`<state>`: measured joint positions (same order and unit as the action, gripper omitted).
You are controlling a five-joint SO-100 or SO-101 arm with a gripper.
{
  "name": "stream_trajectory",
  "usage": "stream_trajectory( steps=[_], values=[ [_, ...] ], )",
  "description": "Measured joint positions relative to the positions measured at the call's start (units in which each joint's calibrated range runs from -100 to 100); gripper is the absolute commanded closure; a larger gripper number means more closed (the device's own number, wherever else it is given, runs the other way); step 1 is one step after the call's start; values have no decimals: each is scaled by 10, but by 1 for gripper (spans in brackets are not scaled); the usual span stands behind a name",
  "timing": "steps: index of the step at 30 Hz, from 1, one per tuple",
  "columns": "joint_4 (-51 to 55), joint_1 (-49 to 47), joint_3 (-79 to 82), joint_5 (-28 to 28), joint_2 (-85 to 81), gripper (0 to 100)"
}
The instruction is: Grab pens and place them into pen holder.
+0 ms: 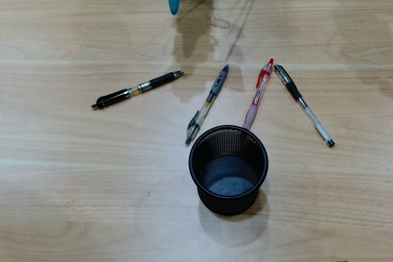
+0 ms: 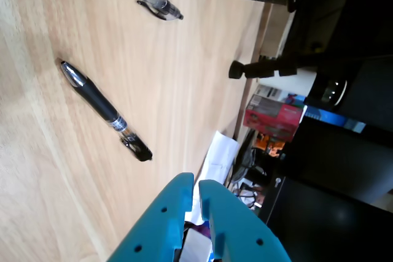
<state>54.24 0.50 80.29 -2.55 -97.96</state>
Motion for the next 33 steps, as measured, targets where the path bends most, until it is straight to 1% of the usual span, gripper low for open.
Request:
stream_trajectory(
  steps=[8,11,13,16,20,21,24,33],
  values=[
    [0,9,-20,0,6,98],
    [0,22,-68,5,84,98],
    [0,27,-116,22,154,98],
    [0,40,-194,62,274,98],
    [1,55,-269,132,424,98],
    [1,59,-289,163,471,98],
    [1,60,-303,198,503,98],
    [1,76,-341,215,576,98]
  ],
)
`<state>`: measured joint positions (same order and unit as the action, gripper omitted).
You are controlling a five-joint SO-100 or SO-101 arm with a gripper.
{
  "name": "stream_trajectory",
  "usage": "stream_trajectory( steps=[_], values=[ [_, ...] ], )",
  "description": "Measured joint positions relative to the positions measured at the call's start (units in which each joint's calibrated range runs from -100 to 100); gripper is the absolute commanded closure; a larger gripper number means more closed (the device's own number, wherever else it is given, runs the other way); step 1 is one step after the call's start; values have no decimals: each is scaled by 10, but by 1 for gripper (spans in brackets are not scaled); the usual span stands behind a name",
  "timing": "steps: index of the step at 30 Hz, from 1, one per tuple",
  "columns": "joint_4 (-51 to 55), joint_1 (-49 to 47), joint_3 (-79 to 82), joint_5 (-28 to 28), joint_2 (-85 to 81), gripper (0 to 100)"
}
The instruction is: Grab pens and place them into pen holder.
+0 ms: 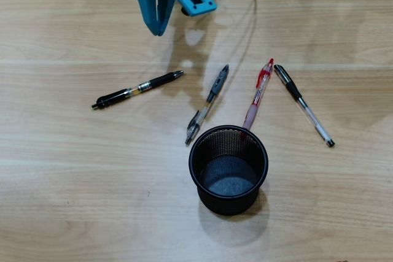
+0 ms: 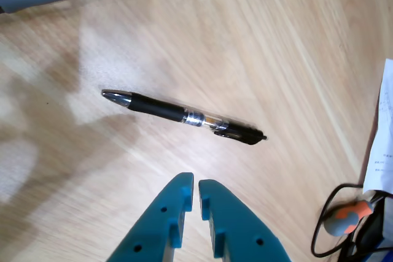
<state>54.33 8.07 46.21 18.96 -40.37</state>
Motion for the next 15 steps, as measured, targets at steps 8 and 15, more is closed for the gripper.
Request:
stream_trajectory(
  steps=[8,15],
  values=[
    [2,39,-219,2,191,98],
    [116,43,-363,2,287,98]
  ],
)
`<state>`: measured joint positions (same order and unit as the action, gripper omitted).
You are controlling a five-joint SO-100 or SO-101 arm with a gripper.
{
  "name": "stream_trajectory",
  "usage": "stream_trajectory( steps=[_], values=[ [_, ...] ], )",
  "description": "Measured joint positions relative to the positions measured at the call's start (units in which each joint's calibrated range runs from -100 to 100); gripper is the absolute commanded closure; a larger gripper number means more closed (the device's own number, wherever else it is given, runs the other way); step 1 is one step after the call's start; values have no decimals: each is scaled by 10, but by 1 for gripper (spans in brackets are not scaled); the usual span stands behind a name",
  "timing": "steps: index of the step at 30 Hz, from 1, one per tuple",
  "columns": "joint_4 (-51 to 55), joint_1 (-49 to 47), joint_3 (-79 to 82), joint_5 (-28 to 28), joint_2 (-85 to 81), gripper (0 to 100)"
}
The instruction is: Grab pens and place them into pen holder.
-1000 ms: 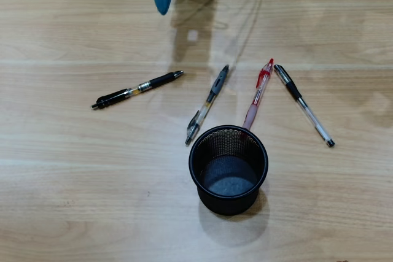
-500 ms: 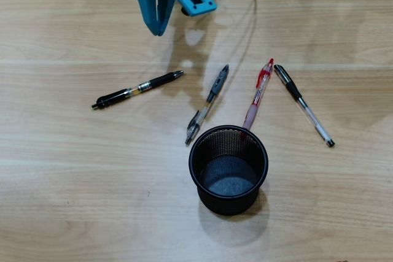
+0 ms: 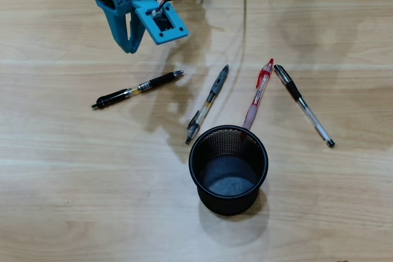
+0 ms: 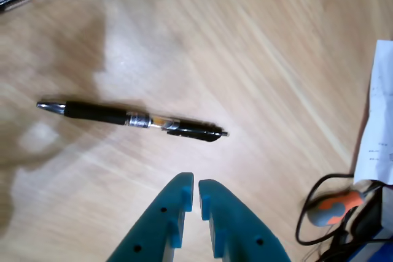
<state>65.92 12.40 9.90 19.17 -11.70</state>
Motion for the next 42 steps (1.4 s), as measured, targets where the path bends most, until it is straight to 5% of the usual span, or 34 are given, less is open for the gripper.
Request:
stream_trajectory(
  steps=[12,16,19,27,34,42],
  values=[
    [42,19,-16,-1,53,98],
    [47,24,-17,91,80,98],
    [48,5,-20,210,94,98],
    [61,-27,-46,370,133,98],
    [183,-23,-170,425,184,98],
    [138,21,-229,432,277,98]
  ],
)
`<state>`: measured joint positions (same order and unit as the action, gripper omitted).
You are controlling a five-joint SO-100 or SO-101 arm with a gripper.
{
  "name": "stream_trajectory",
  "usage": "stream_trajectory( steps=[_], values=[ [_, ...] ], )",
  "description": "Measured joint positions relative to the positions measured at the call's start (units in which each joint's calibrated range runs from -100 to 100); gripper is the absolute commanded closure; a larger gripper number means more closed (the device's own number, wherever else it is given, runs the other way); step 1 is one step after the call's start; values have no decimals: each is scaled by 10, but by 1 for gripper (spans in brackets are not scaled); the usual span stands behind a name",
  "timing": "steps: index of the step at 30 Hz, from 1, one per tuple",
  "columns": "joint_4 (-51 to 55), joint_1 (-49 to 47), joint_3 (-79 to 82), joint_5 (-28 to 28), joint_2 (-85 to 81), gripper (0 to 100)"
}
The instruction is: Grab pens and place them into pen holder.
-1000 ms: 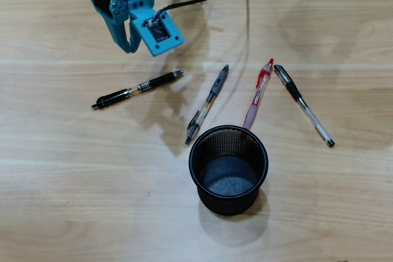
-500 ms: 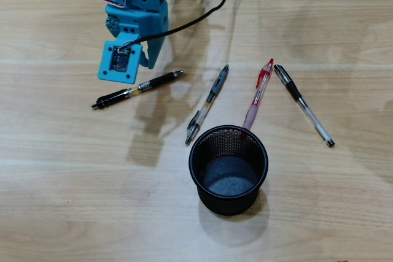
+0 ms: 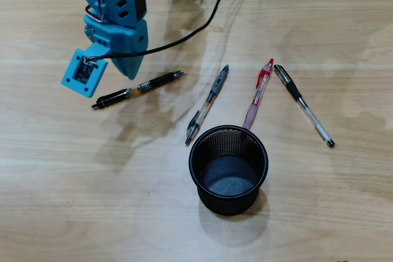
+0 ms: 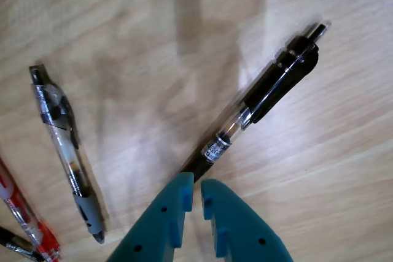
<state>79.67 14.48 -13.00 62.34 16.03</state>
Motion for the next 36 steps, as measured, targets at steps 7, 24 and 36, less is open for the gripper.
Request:
stream_trajectory(
  steps=[7,24,36],
  values=[
    [30,-5,-4,29,20,98],
    [61,-8,-58,50,71,74],
    [61,-14,-108,51,182,74]
  ],
)
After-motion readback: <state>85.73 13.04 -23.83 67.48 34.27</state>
